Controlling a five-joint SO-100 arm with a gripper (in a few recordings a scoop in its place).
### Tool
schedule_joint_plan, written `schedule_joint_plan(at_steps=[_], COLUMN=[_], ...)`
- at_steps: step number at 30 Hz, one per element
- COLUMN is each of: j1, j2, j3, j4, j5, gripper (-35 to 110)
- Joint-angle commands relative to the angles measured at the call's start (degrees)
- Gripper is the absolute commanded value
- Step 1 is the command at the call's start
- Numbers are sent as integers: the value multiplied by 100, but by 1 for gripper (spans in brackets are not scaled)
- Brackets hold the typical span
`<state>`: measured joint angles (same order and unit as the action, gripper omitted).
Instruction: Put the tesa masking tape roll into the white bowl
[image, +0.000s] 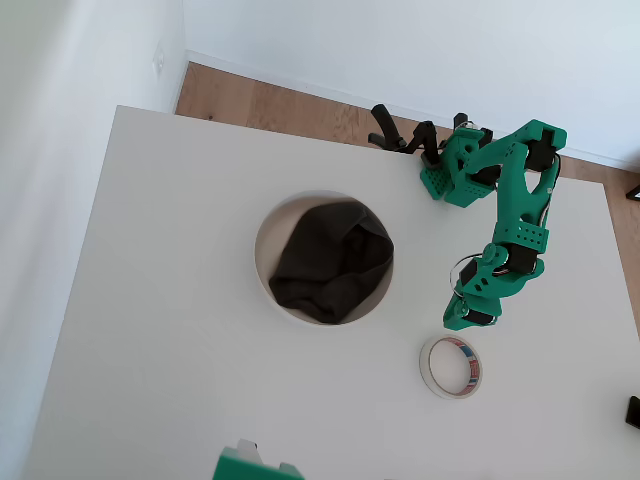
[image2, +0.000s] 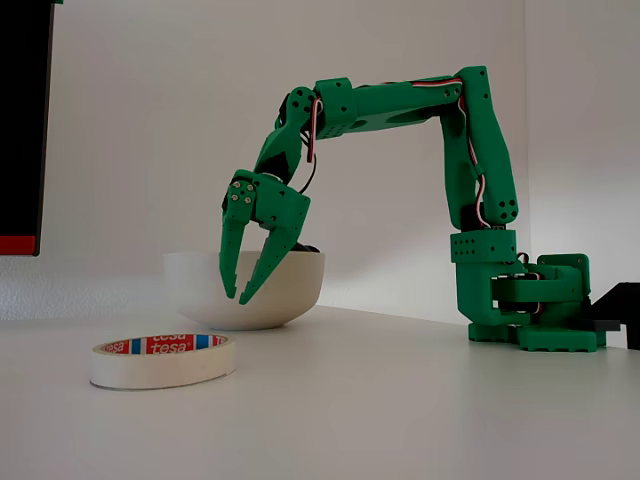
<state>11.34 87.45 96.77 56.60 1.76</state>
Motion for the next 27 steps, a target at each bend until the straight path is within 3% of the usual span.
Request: schedule_joint_plan(at_steps=[1,27], j1=[70,-352], j2=[193,-1055], j3=[-615,-1854], j4=[193,694], j5=[123,185], gripper=[4,9])
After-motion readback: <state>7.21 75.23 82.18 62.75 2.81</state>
